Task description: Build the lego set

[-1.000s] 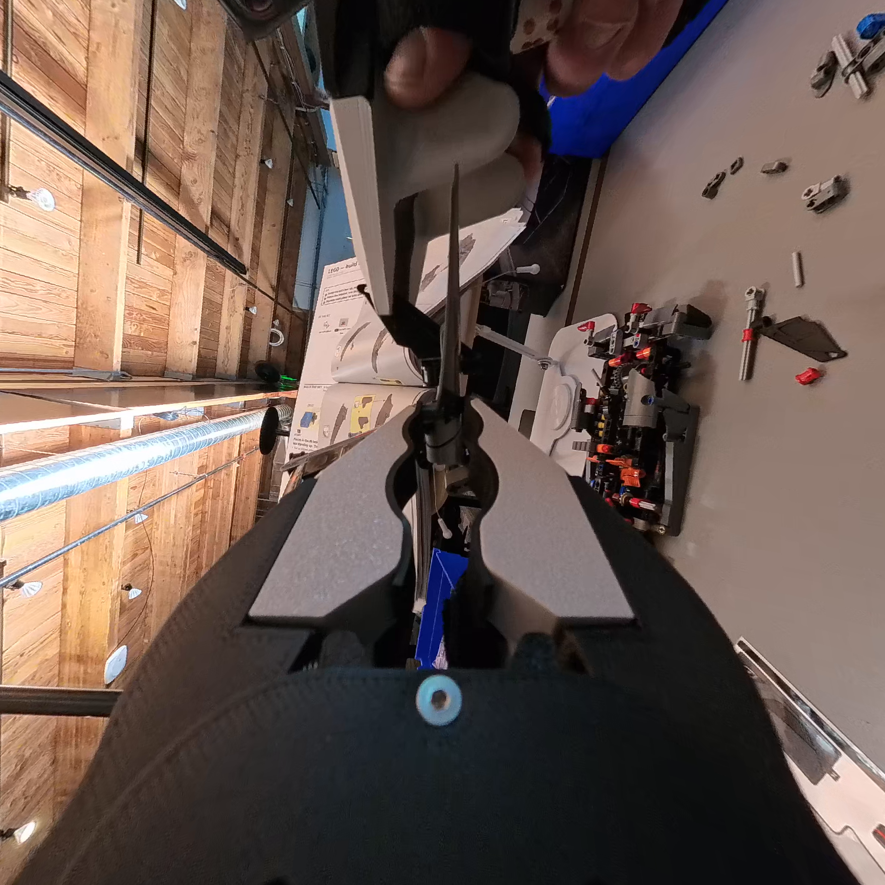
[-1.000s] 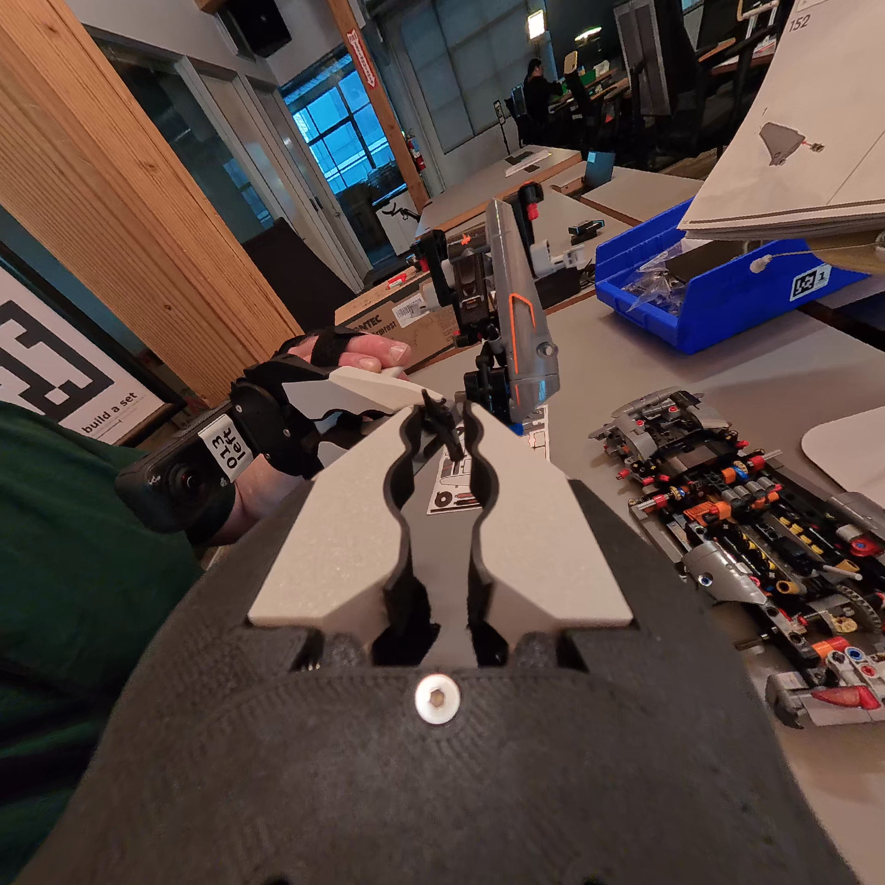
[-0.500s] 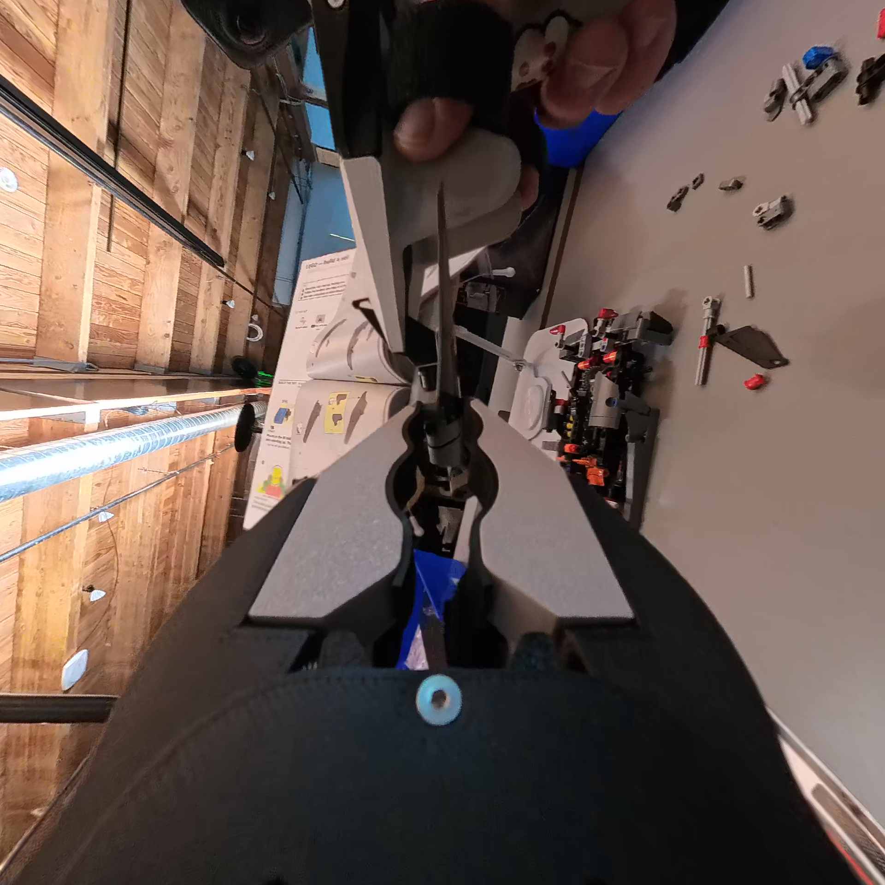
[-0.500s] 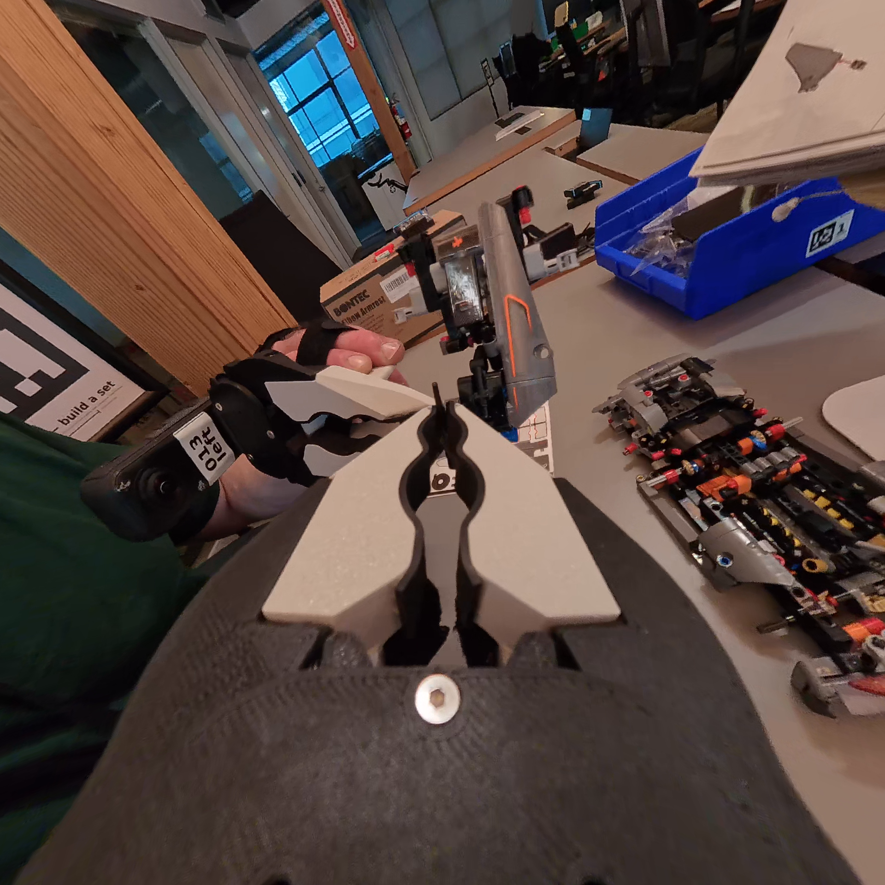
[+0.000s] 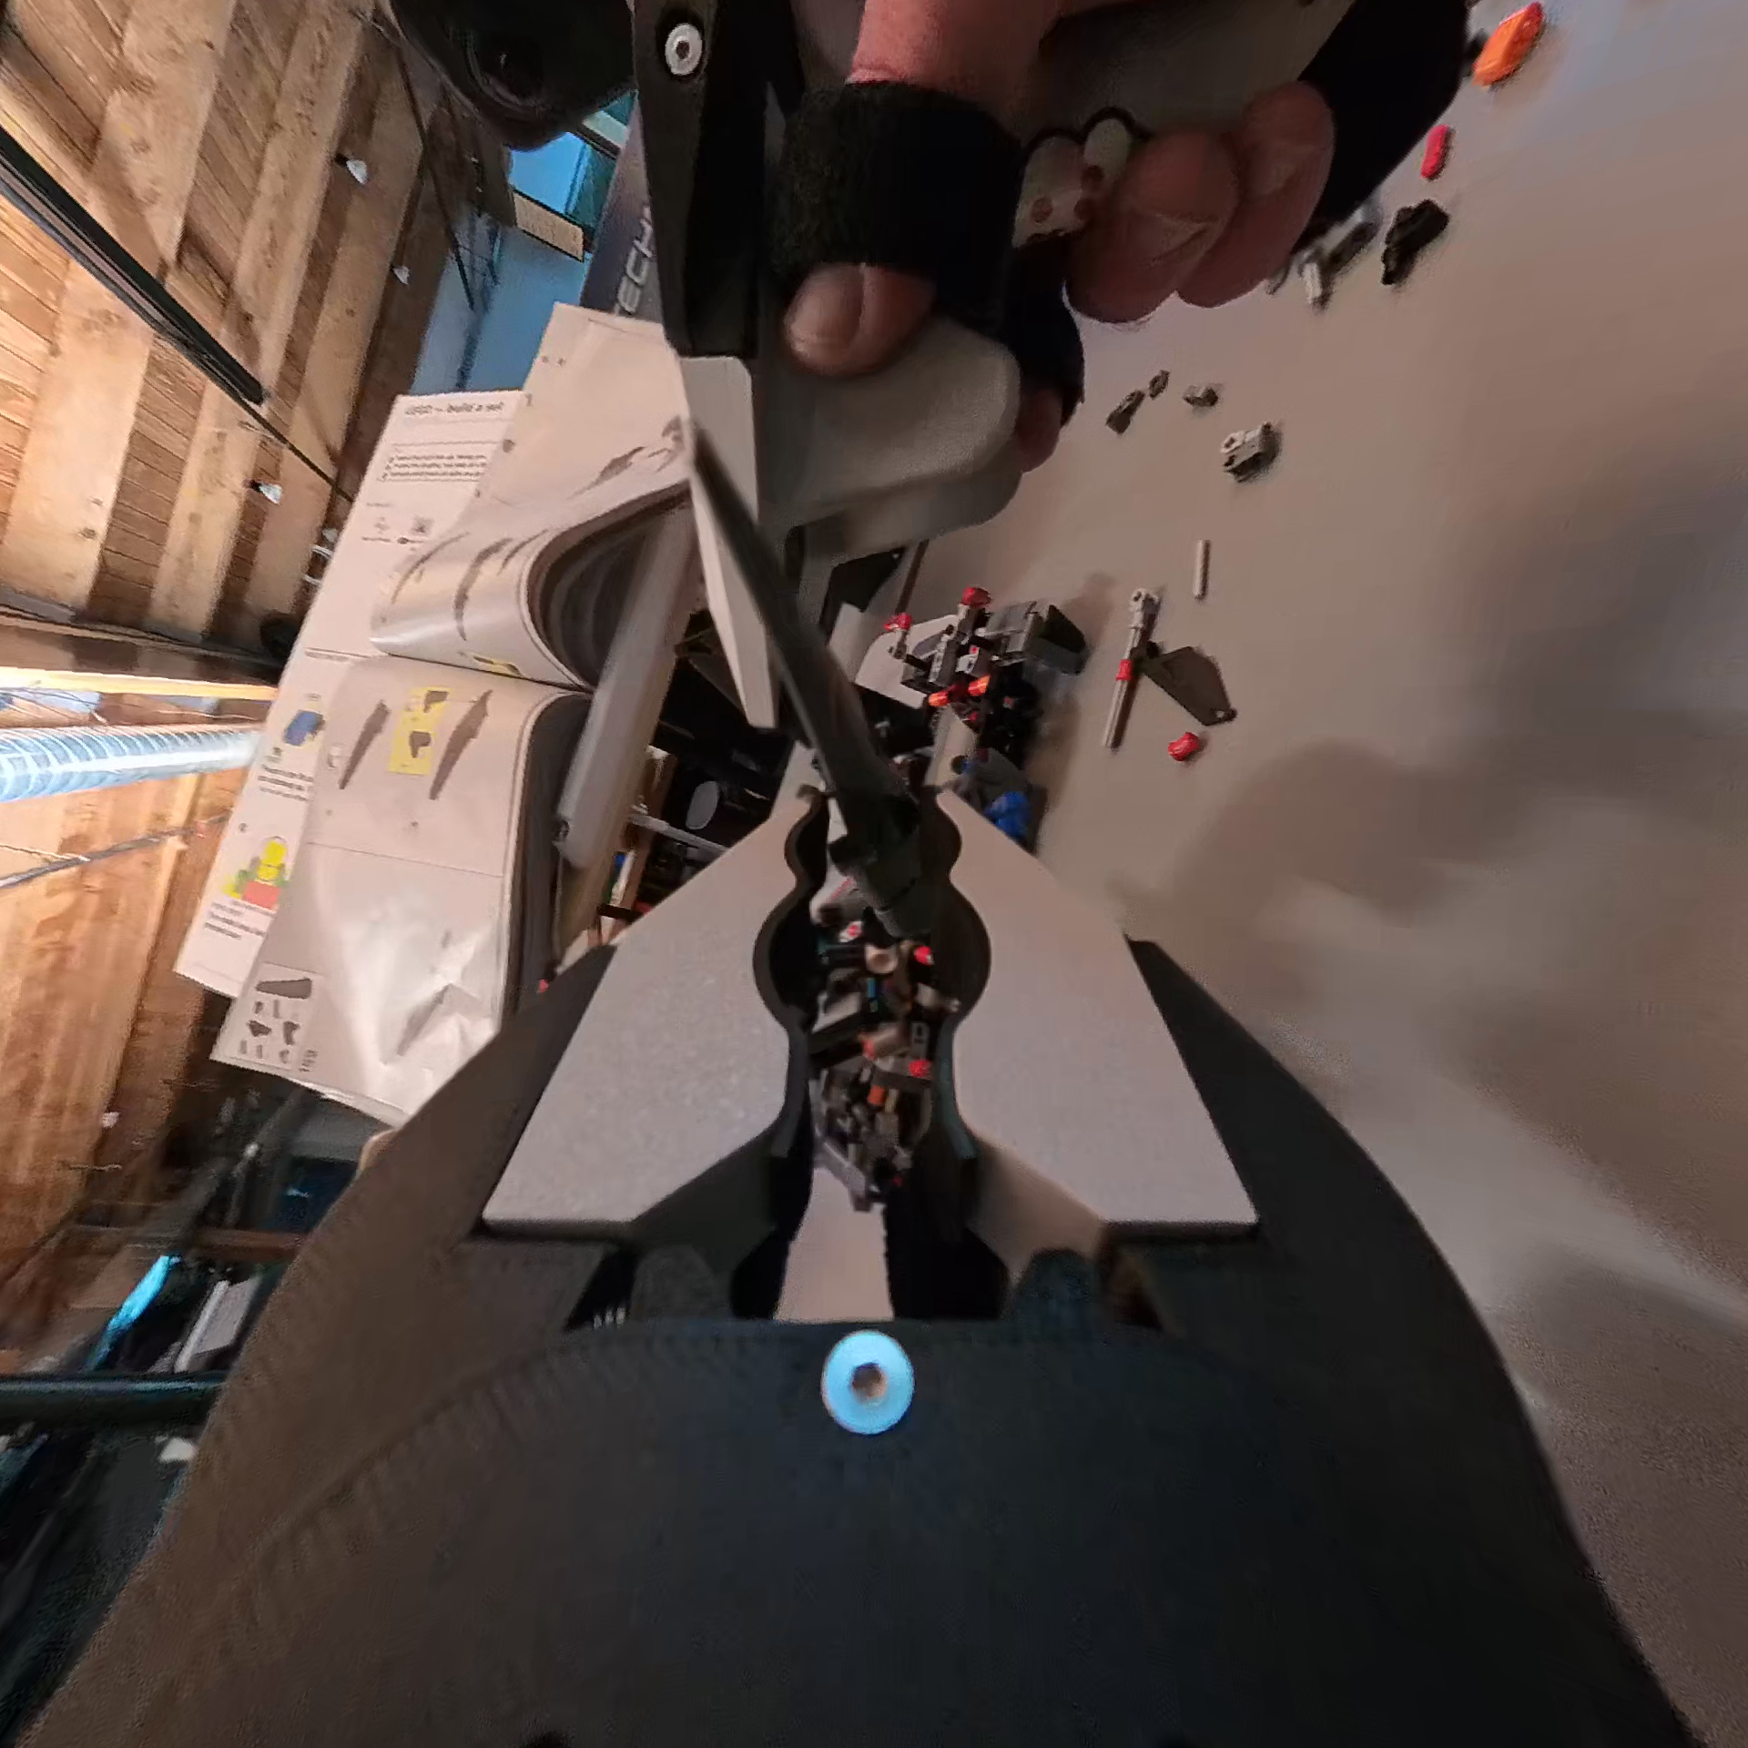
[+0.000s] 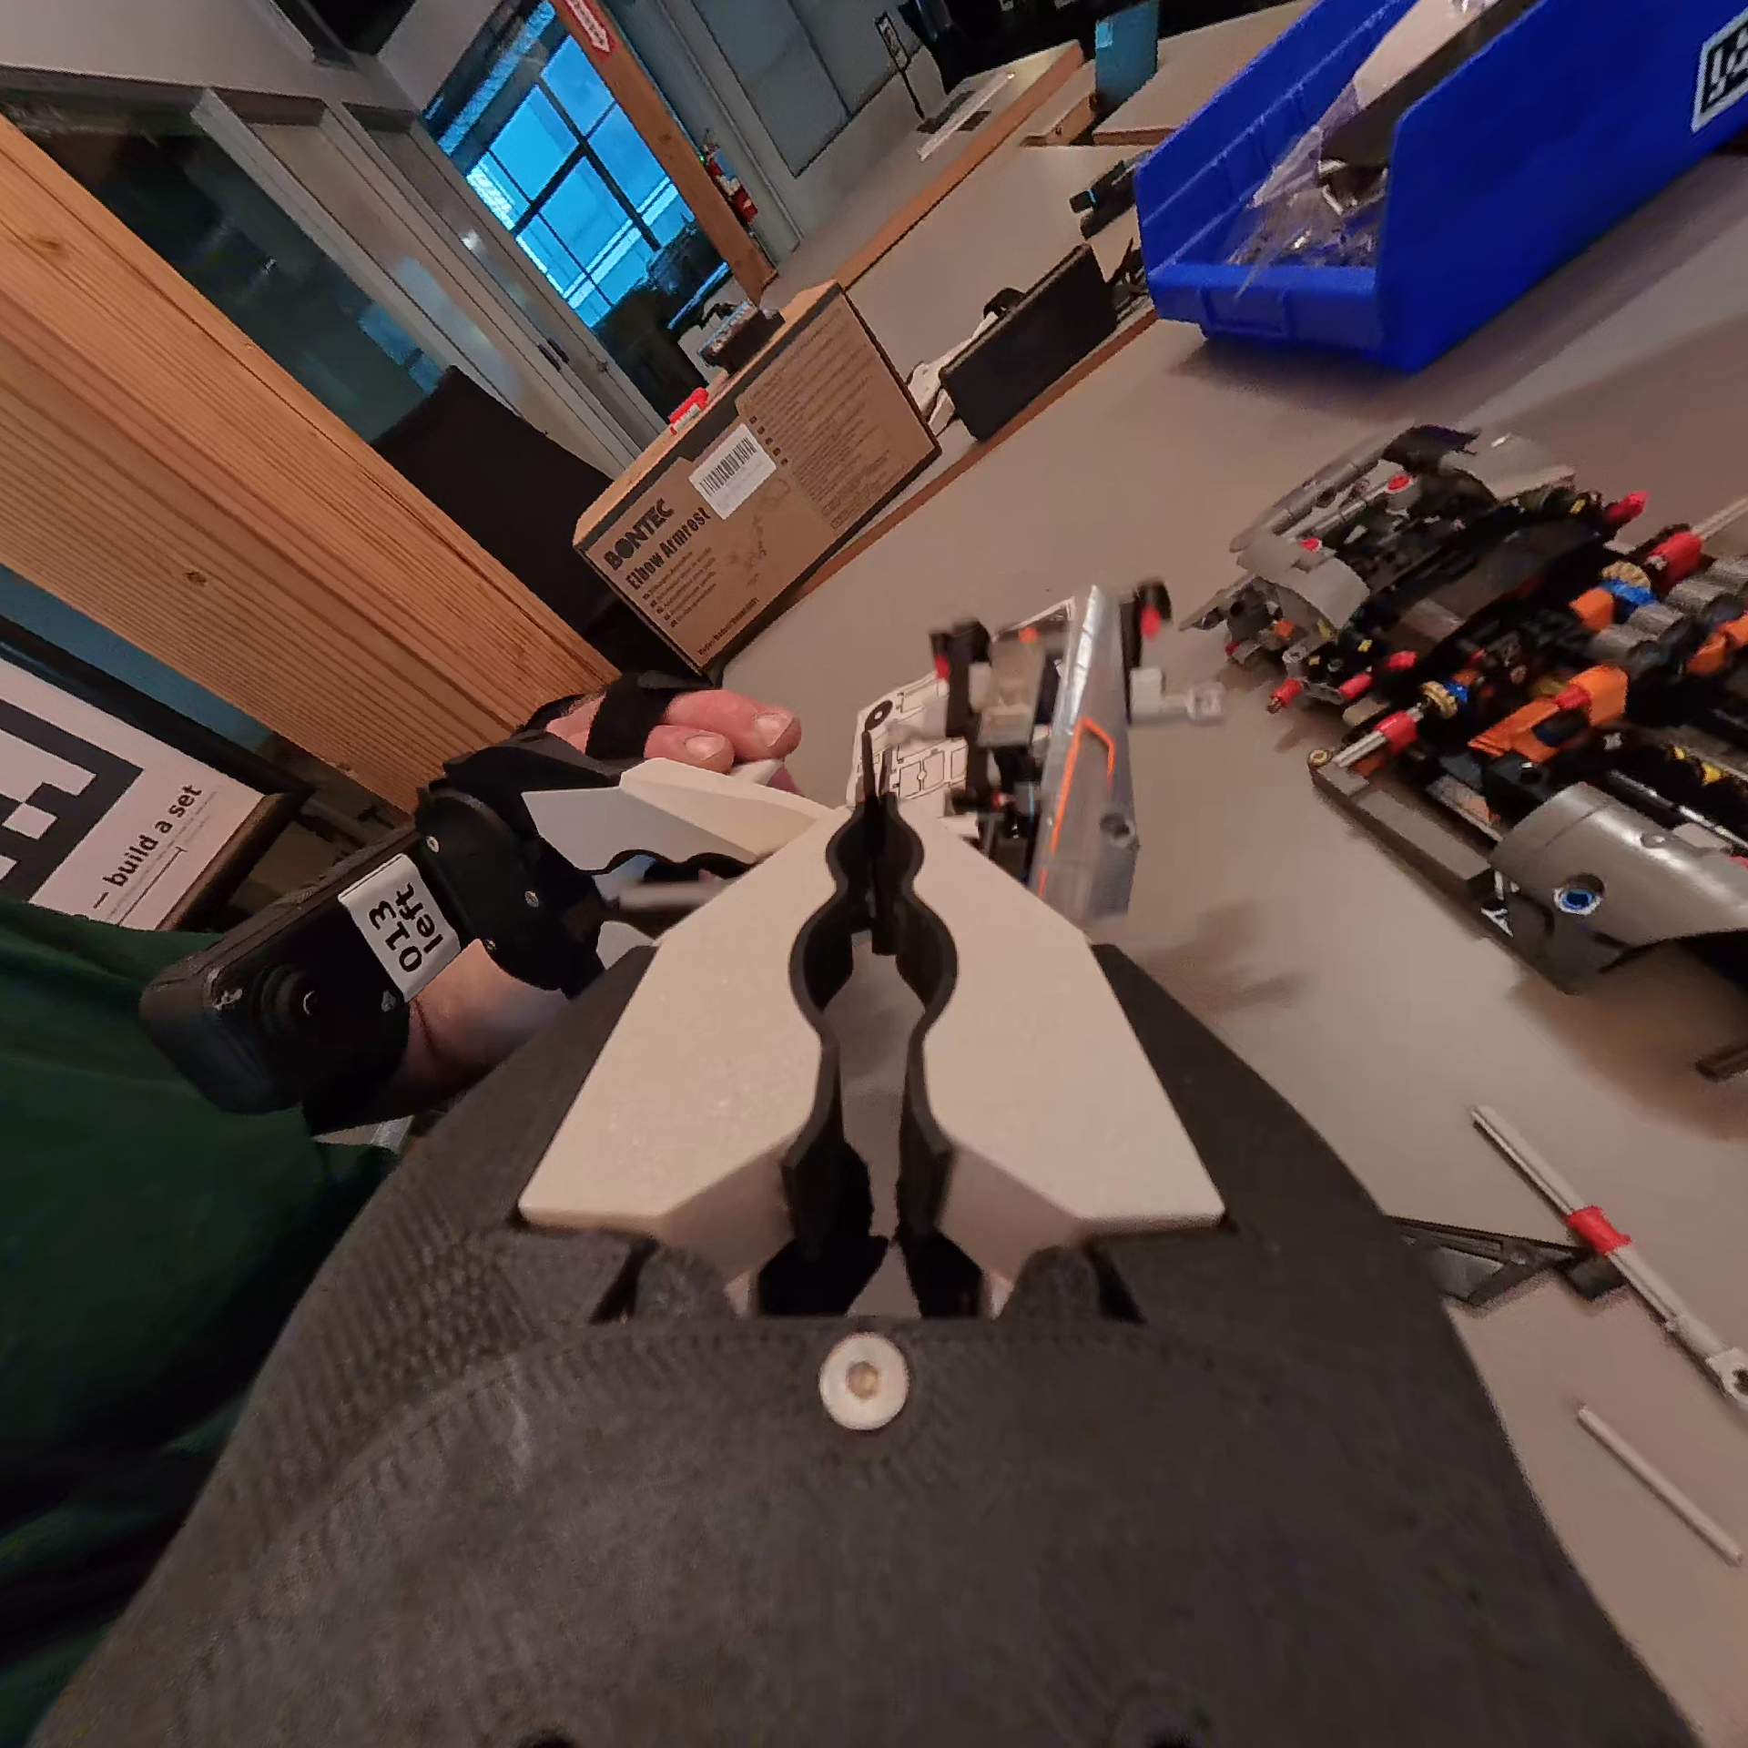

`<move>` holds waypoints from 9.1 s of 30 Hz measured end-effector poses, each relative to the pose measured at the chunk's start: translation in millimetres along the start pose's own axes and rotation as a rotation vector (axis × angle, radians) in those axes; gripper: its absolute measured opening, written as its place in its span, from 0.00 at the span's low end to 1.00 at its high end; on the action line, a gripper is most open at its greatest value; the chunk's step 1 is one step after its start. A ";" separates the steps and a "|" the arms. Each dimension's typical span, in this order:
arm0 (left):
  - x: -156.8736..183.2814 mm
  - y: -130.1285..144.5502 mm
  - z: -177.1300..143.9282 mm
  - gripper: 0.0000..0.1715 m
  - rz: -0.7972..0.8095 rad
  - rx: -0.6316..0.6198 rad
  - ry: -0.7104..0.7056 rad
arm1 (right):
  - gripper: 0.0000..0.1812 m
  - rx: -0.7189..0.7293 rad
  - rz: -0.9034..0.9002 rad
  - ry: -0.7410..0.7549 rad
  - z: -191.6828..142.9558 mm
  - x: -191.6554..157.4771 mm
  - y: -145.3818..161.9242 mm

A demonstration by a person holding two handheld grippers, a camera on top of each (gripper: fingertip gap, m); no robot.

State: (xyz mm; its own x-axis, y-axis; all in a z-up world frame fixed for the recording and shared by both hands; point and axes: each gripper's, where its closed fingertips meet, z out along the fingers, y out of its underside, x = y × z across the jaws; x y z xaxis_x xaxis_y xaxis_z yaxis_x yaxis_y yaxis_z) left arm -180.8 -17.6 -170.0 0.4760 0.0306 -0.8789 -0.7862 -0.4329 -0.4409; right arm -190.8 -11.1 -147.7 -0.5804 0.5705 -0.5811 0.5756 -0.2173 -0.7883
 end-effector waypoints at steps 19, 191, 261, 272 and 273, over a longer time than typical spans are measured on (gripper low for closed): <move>39.6 16.4 14.3 0.11 -0.211 -0.047 0.144 | 0.00 -0.050 0.087 0.076 16.4 27.5 34.7; 18.4 26.6 13.2 0.07 -0.442 -0.006 -0.011 | 0.02 -0.204 -0.423 0.411 15.5 23.2 49.8; 51.7 20.1 26.2 0.07 -0.310 -0.075 0.077 | 0.03 -0.018 -0.007 0.386 -0.7 36.4 77.2; 44.4 24.3 24.3 0.06 -0.389 -0.080 0.060 | 0.02 -0.137 -0.244 0.548 -7.7 25.8 95.6; 45.3 23.8 24.9 0.06 -0.379 -0.080 0.066 | 0.03 -0.109 -0.215 0.521 -10.9 23.7 91.2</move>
State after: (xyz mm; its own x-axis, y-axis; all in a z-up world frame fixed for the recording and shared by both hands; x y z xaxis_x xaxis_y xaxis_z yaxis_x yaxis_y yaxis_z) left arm -187.7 -4.0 -224.8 0.7528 0.1450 -0.6420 -0.5183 -0.4706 -0.7140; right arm -145.9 -8.8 -231.2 -0.3468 0.9137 -0.2117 0.5482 0.0143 -0.8362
